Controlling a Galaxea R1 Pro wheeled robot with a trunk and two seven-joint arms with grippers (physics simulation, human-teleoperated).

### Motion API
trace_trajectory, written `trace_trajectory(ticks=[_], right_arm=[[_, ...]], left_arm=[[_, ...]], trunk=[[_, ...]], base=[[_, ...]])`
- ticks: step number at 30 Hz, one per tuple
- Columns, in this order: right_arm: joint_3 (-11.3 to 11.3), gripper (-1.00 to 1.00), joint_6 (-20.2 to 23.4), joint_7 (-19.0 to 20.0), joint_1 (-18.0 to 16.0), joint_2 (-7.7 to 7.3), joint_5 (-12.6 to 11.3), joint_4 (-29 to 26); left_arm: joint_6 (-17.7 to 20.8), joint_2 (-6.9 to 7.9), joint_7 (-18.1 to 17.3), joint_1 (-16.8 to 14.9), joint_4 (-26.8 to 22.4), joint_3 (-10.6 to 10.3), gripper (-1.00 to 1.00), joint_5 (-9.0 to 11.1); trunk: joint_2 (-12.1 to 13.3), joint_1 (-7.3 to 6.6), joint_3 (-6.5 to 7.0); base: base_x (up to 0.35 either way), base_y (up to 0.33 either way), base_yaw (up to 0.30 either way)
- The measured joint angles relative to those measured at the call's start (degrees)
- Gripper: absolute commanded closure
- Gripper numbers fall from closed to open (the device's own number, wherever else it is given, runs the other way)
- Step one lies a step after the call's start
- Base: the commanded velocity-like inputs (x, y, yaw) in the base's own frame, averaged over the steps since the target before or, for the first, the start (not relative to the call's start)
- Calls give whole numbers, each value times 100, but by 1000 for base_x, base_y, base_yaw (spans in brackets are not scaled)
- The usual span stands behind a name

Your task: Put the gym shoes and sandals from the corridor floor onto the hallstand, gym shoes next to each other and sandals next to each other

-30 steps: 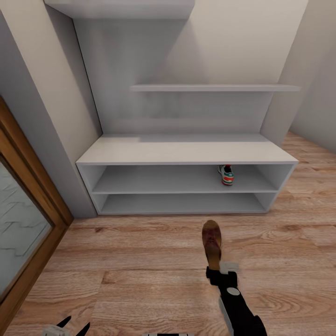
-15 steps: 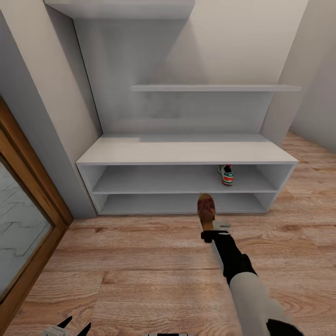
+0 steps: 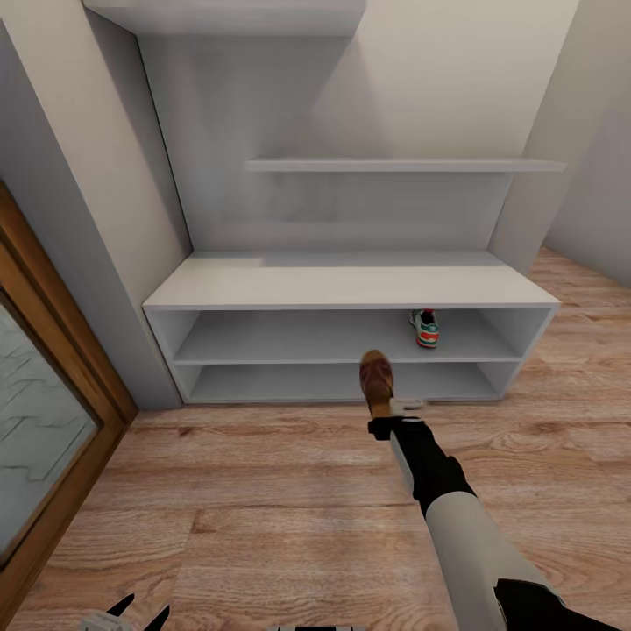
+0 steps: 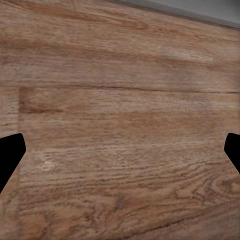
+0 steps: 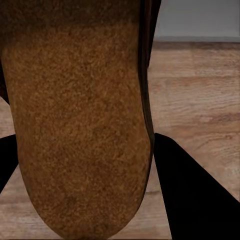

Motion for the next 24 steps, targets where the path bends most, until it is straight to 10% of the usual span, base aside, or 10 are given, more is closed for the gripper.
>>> trace_trajectory(ticks=[8, 24], right_arm=[[29, 100, -22, 1316, 7, -2, -312, 82], [25, 100, -340, 1354, 9, -2, -331, 392]], left_arm=[[-7, 6, 1, 0, -3, 7, -100, 3], [-17, 9, -7, 0, -9, 10, -100, 15]], trunk=[[0, 0, 0], [0, 0, 0]], base=[[0, 0, 0], [0, 0, 0]])
